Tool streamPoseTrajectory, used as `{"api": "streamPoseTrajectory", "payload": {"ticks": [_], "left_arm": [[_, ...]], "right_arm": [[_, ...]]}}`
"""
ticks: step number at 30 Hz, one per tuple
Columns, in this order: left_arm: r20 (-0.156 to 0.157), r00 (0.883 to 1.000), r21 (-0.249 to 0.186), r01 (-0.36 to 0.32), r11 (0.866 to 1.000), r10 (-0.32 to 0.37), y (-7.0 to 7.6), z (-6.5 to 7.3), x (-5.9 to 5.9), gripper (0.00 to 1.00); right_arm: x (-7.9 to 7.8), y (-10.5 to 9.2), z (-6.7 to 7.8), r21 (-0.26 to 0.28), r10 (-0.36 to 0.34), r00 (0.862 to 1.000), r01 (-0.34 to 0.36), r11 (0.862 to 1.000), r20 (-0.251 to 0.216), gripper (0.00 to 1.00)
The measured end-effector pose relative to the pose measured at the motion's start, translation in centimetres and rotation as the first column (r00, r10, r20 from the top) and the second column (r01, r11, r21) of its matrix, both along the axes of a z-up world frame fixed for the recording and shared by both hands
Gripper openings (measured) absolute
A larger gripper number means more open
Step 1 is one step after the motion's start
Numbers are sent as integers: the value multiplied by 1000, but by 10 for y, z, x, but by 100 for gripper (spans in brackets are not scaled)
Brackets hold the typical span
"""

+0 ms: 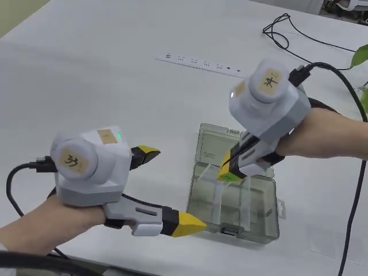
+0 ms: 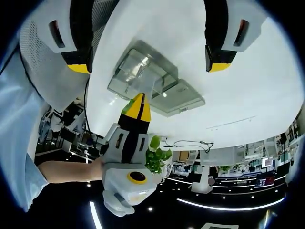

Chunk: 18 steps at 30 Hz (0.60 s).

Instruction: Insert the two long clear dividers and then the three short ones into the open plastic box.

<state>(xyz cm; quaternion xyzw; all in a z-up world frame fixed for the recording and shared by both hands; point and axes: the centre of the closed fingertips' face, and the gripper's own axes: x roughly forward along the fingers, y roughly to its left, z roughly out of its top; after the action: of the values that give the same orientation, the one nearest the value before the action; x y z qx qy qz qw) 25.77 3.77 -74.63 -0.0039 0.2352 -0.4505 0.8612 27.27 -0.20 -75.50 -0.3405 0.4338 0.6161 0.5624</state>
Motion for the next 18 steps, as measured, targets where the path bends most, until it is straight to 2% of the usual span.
{"api": "streamPoseTrajectory", "payload": {"ticks": [18], "left_arm": [[-8, 1000, -8, -14, 1000, 14, 6, -1, -3, 98]], "right_arm": [[0, 1, -9, -11, 15, 1000, -15, 1000, 3, 2]]}}
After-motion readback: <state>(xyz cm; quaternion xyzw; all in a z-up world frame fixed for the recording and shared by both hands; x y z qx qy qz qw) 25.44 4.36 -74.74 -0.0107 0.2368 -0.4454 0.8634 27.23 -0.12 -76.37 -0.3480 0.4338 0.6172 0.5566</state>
